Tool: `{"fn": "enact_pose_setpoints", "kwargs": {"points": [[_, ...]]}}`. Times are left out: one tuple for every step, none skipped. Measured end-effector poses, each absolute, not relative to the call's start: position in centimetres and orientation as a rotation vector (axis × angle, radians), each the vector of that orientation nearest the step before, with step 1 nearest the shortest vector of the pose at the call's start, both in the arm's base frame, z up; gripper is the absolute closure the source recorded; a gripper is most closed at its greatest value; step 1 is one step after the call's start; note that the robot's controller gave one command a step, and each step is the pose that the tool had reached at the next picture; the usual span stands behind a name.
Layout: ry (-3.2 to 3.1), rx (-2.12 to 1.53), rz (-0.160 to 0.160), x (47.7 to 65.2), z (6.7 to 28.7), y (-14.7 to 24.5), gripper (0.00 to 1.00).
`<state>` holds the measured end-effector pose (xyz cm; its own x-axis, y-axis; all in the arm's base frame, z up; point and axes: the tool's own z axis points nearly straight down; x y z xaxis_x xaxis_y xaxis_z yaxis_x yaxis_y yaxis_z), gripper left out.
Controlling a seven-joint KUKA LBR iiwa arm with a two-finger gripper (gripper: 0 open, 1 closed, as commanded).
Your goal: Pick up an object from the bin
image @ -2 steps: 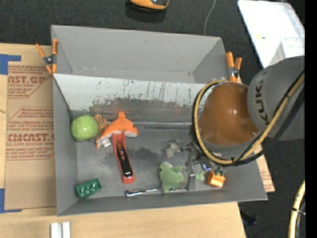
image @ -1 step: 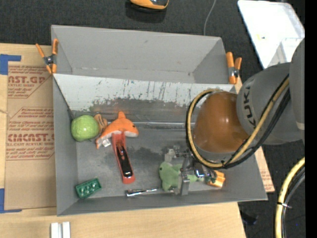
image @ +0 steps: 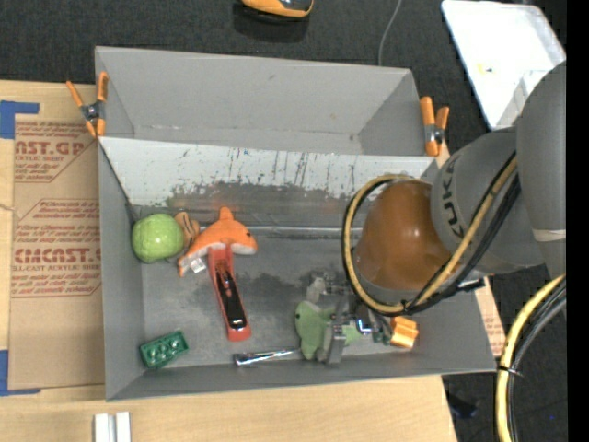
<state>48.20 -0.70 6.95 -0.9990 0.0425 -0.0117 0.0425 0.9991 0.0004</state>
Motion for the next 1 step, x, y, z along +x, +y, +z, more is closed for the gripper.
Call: {"fn": "enact_pose_setpoints", "kwargs": {"points": [[3.123,-0.274,0.0,48.25,6.94,0.38,1.0]]}}
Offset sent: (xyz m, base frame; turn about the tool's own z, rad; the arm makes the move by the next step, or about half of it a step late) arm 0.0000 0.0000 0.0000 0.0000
